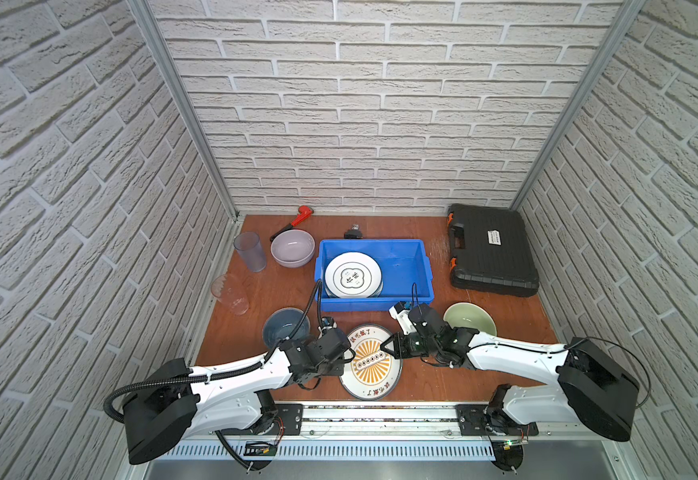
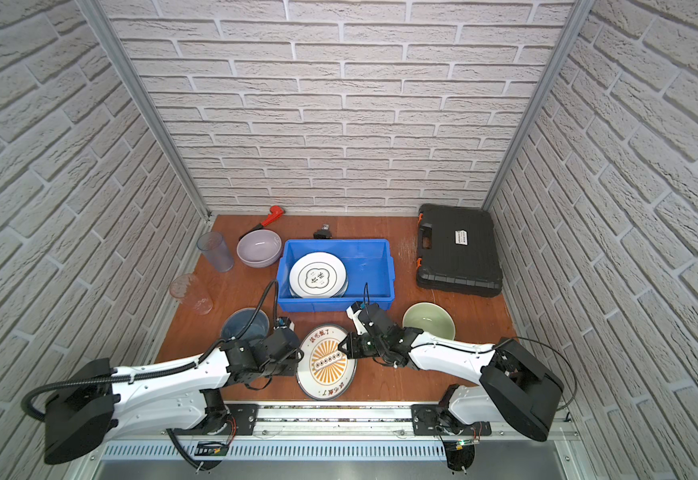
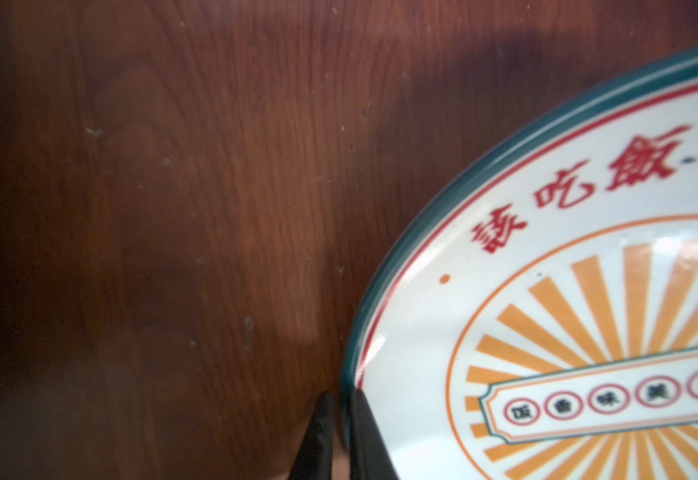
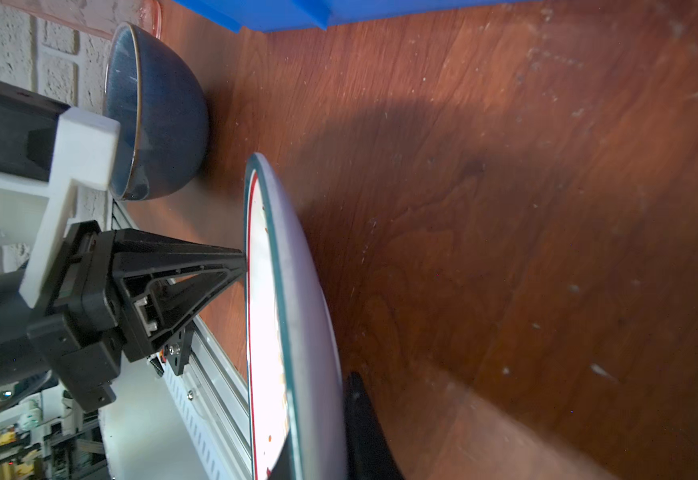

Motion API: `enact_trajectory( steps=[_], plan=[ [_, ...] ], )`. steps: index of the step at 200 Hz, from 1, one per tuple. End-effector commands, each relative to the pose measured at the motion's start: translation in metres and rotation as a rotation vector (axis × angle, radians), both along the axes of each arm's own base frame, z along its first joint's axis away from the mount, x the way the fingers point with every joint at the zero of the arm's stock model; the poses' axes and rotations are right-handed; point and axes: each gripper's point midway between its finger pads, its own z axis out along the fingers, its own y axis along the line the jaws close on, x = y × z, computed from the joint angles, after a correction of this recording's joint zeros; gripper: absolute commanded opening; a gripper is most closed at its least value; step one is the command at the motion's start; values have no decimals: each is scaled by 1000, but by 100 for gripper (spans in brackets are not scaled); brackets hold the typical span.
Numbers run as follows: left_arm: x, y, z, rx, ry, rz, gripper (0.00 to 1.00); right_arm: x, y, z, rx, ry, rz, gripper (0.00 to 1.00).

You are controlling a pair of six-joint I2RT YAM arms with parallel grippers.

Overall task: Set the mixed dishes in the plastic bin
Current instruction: 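Pinch the sunburst plate's rim with both grippers and tilt it up, then lift the sunburst plate upright with the right gripper toward the bin while left releases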

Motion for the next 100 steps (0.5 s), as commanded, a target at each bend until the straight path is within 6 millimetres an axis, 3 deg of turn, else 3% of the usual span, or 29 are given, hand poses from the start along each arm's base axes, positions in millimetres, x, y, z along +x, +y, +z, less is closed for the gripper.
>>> enact_trajectory(
  steps=[1,58,100],
  plan=[
    [5,-1,25,20,-36,-41,20,-2,-5,18,-33,-40,32,6],
    [32,10,97,39,-168,-77,39,7,-6,67,-79,-140,86,6],
    [57,43,121,59,-245,-11,56,26,-3,113,-102,-240,87,6]
  ],
)
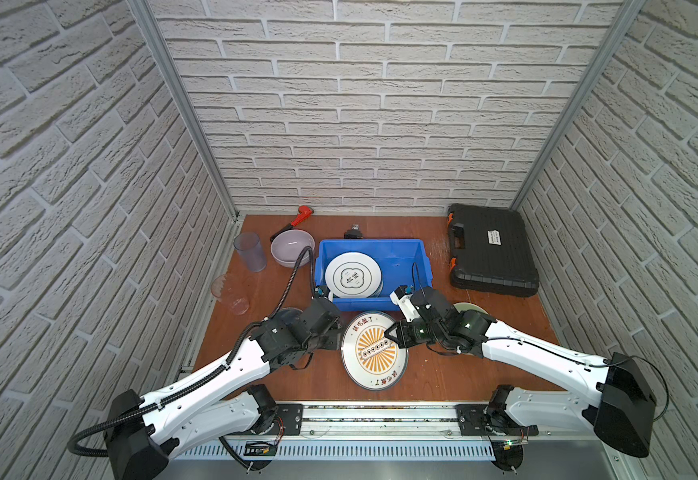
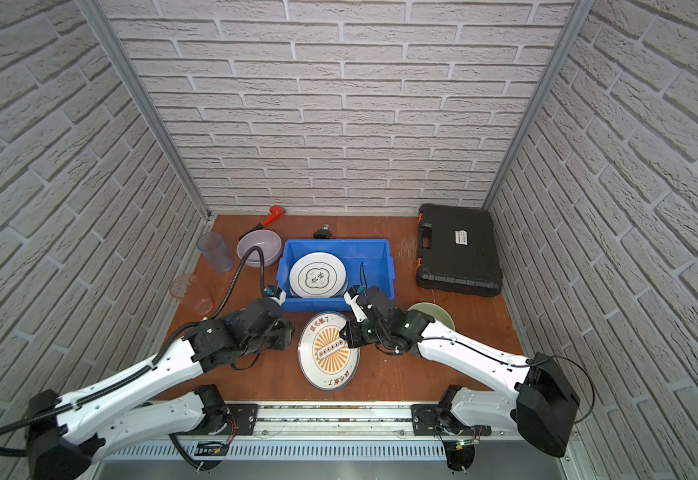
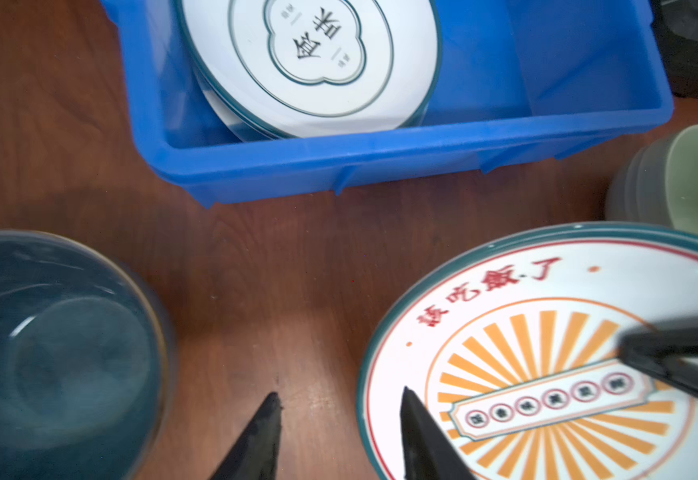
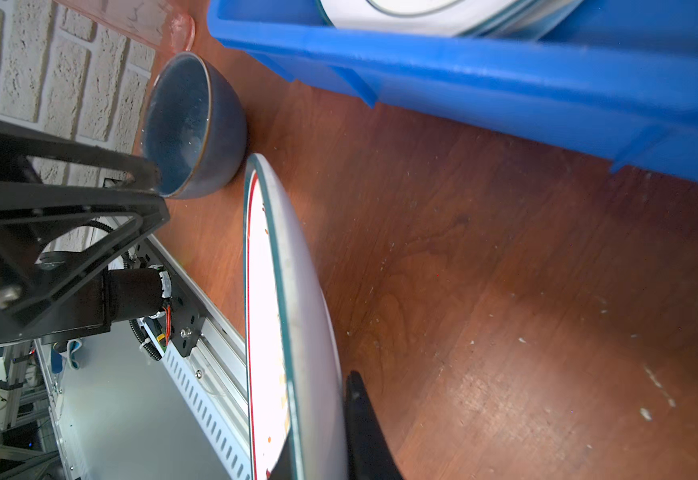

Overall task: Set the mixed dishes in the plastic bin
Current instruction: 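Lift the sunburst plate upright with the right gripper toward the bin while left releases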

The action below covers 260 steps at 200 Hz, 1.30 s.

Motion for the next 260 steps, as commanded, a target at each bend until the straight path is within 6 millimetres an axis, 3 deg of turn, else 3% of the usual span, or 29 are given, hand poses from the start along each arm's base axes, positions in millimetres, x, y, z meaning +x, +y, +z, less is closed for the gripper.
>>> enact_trajectory(
  steps=[1,19,75,155,260],
  plan=[
    [8,27,8,82,-31,13,56,12,2,36,3,-101,24,6],
    [20,38,19,79,-74,41,63,20,5,54,7,-141,32,6],
    [54,56,38,62,-117,89,64,51,5,88,-2,-238,-21,6],
    [98,63,36,45,-144,139,61,110,-8,145,-28,-428,-163,6],
    [122,58,29,34,-153,129,64,184,-1,142,66,-475,-298,6]
  ],
)
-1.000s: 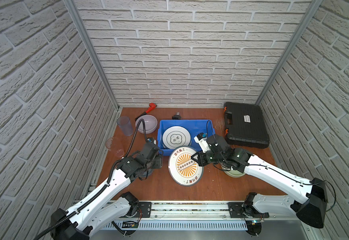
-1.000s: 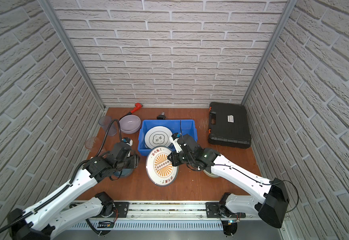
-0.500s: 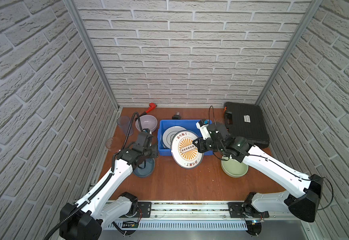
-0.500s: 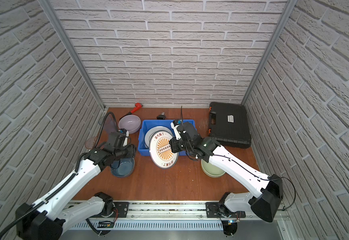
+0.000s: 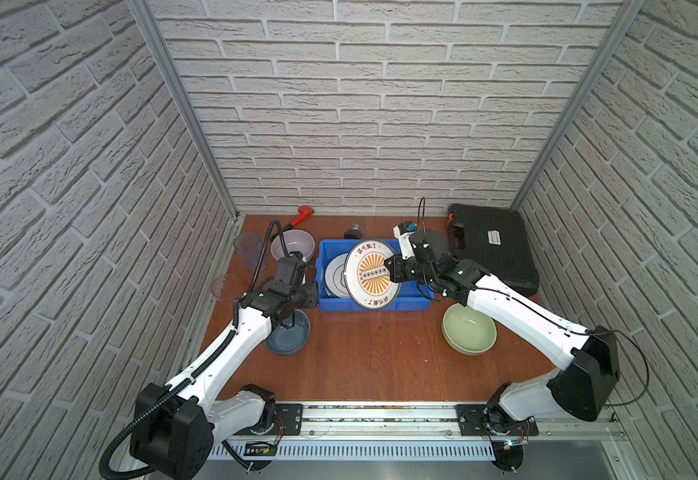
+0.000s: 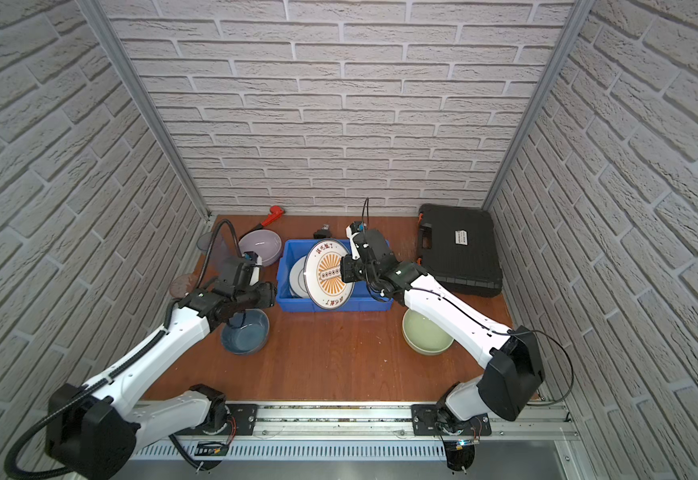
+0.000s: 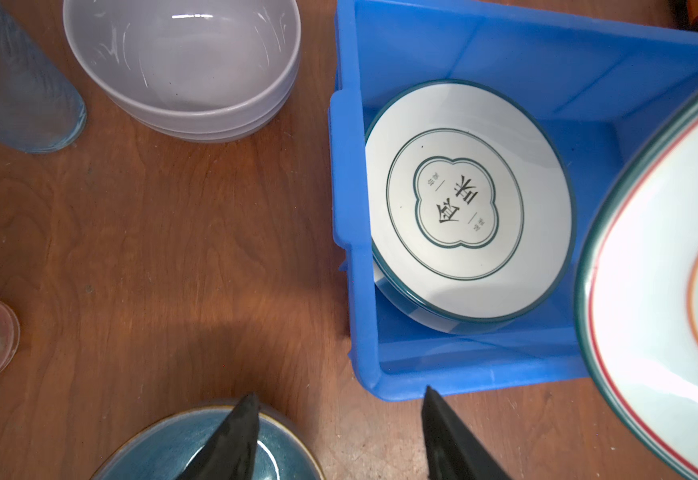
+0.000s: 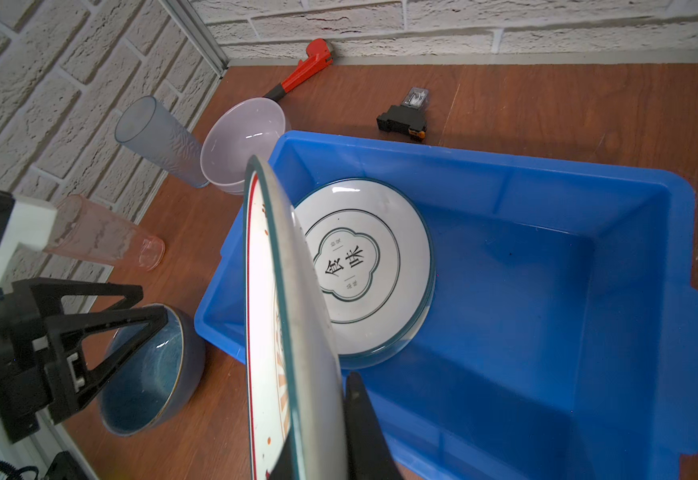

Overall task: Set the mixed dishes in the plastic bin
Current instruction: 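Lift the sunburst plate upright with the right gripper toward the bin while left releases, then lower the sunburst plate flat into the blue bin with the right gripper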

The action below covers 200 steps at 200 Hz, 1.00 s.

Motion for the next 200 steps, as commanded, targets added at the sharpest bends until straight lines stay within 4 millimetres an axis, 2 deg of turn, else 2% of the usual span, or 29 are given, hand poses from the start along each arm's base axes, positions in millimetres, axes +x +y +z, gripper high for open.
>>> enact_trajectory(
  steps=[1,35,92,152,200],
  plan=[
    [17,-6,19,-25,-70,-17,64,25,12,47,125,-142,-26,6],
    [20,-10,14,-34,-62,-27,65,46,17,28,116,-121,-52,6],
    [25,-16,6,-55,-46,-42,62,75,41,-1,124,-72,-43,6],
    [32,-22,-1,-69,-16,-55,57,95,67,-32,183,-26,0,6],
    [35,-24,-7,-67,-6,-57,56,100,75,-55,187,18,14,7]
  ],
)
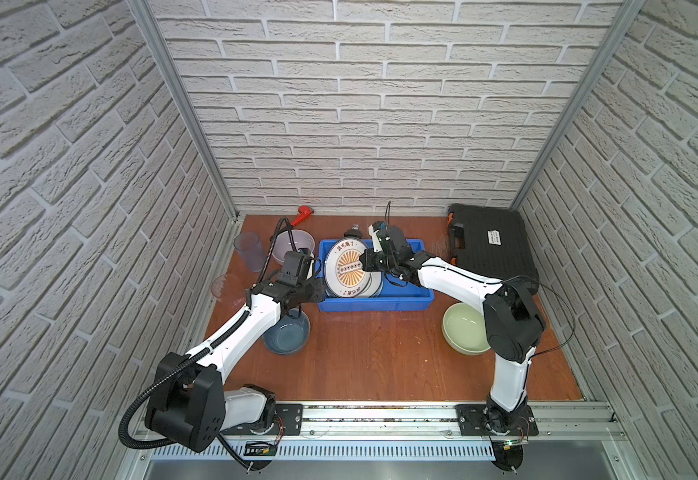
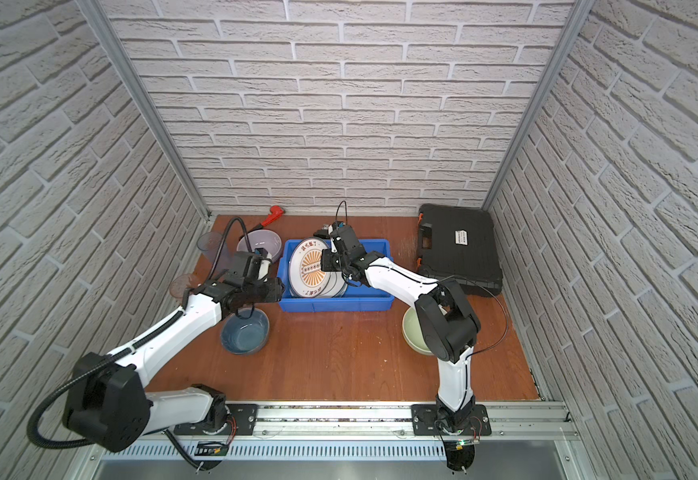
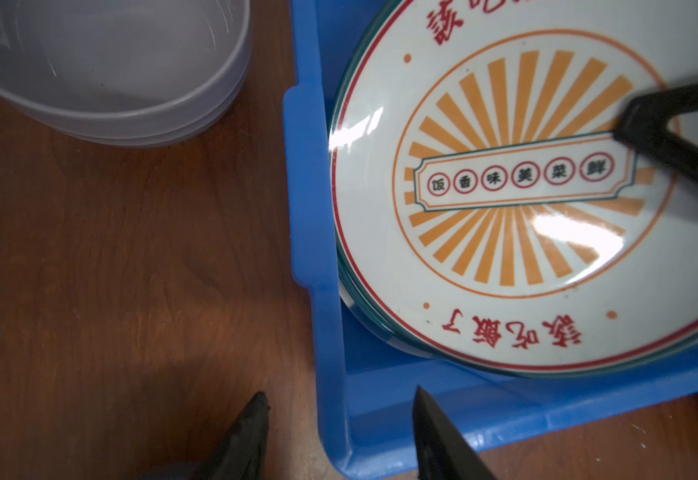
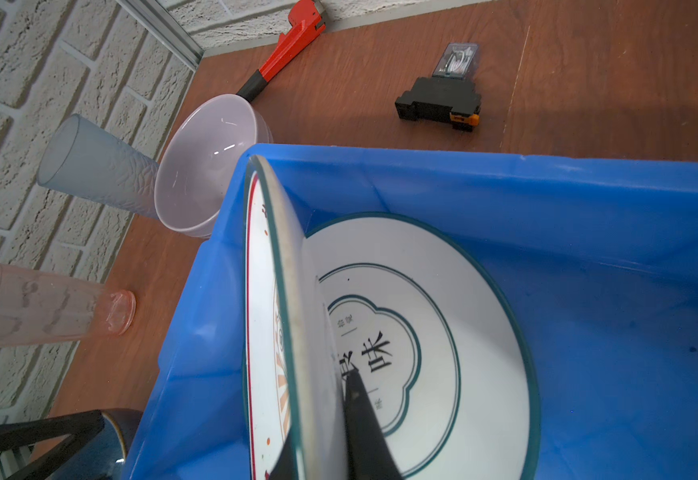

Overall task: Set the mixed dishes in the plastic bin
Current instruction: 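Lower the sunburst plate flat into the blue bin with the right gripper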

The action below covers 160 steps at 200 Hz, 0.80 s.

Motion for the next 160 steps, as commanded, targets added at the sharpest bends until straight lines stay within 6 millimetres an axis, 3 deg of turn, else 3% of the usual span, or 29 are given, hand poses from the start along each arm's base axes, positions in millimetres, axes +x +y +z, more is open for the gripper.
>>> enact_trajectory(
  steps=[1,81,160],
  plan=[
    [13,-4,12,-22,-49,-6,56,13,15,33,97,-78,23,7],
    [16,-6,4,-17,-30,-13,55,9,9,-1,20,-6,37,32],
    [18,-8,3,-26,-24,-14,54,4,-10,-14,-124,33,16,46]
  ],
)
